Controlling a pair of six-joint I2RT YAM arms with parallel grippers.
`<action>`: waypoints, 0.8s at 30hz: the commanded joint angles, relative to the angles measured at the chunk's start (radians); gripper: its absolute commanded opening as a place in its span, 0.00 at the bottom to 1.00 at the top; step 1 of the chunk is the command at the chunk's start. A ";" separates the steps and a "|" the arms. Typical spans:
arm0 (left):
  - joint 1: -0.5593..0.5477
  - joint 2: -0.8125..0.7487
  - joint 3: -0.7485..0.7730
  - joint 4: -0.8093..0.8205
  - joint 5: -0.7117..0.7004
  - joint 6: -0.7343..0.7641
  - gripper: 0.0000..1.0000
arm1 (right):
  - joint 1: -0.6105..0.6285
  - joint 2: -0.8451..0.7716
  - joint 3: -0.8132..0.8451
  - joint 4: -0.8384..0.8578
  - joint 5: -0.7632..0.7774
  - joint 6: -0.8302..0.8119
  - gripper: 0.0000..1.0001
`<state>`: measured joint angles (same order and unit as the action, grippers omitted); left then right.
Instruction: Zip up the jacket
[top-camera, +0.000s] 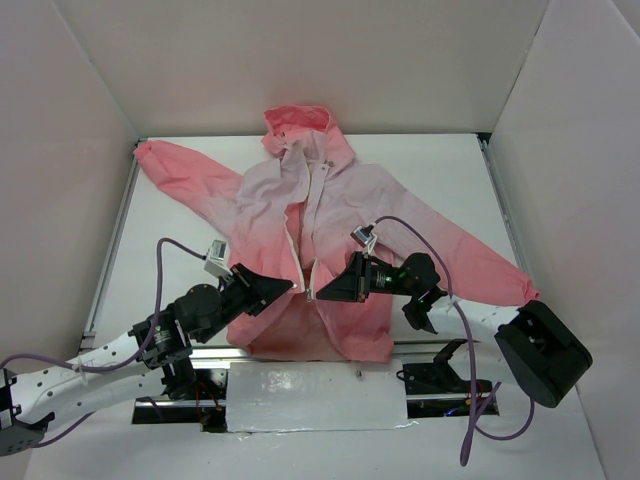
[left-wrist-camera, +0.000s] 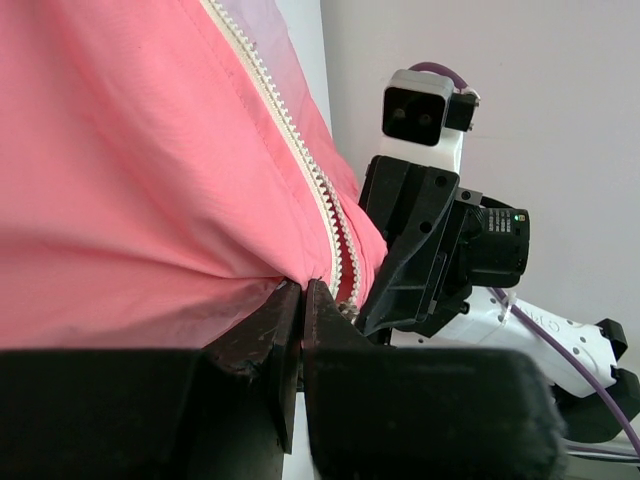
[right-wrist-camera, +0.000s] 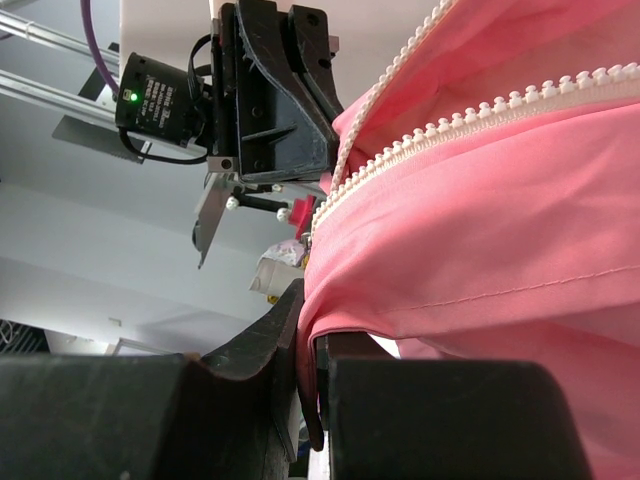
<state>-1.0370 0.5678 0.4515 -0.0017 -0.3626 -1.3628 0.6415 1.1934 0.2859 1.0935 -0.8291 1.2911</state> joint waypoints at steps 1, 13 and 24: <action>0.002 0.003 0.052 0.037 -0.032 0.025 0.00 | -0.003 -0.031 0.016 0.025 -0.019 -0.024 0.00; 0.002 0.018 0.042 0.071 -0.018 0.014 0.00 | -0.005 -0.031 0.021 -0.004 -0.022 -0.039 0.00; 0.000 0.007 0.033 0.065 -0.018 0.002 0.00 | -0.005 0.002 0.018 0.049 -0.027 -0.016 0.00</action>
<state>-1.0370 0.5854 0.4564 0.0074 -0.3717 -1.3621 0.6415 1.1908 0.2859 1.0710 -0.8360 1.2781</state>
